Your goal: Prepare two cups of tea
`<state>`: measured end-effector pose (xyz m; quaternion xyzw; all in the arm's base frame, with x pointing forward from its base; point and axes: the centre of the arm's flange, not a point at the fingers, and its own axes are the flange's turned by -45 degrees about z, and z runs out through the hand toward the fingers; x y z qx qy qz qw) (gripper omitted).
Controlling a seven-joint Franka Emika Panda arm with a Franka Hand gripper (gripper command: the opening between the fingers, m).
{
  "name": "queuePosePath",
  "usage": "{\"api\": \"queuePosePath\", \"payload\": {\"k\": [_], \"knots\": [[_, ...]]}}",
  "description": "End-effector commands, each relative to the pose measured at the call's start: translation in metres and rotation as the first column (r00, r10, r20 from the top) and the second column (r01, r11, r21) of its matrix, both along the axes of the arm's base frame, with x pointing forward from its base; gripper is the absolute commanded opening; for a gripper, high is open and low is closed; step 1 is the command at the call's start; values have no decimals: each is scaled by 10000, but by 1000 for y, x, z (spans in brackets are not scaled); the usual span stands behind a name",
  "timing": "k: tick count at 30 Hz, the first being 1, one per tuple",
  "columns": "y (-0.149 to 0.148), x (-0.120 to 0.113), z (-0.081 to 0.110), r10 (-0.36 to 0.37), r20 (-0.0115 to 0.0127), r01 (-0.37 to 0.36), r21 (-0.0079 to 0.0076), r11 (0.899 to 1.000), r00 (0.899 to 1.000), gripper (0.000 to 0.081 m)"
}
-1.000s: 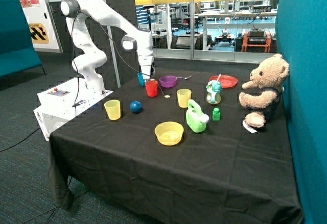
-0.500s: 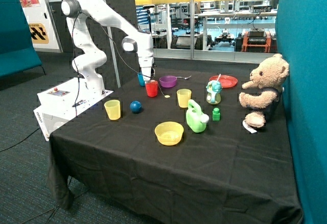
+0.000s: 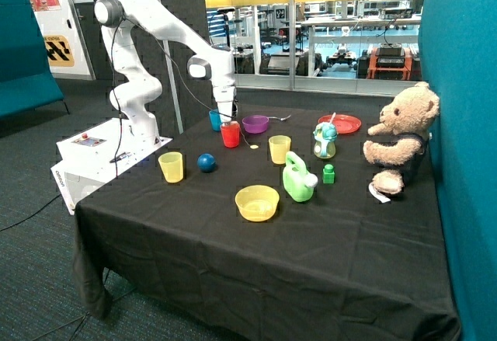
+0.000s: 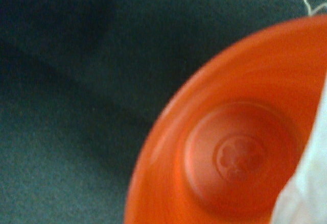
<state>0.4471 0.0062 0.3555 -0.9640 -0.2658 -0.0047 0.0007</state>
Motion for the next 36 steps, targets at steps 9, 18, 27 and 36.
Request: {"api": "queuePosePath", "payload": {"k": [9, 18, 27, 36], "knots": [[-1, 4, 2, -204, -87, 204, -38, 9998, 9998, 632], [0, 3, 1, -144, -87, 143, -38, 9999, 9999, 659], [0, 2, 2, -132, -87, 131, -38, 9999, 9999, 650], [-2, 2, 2, -205, -87, 205, -38, 9998, 9998, 668]]}}
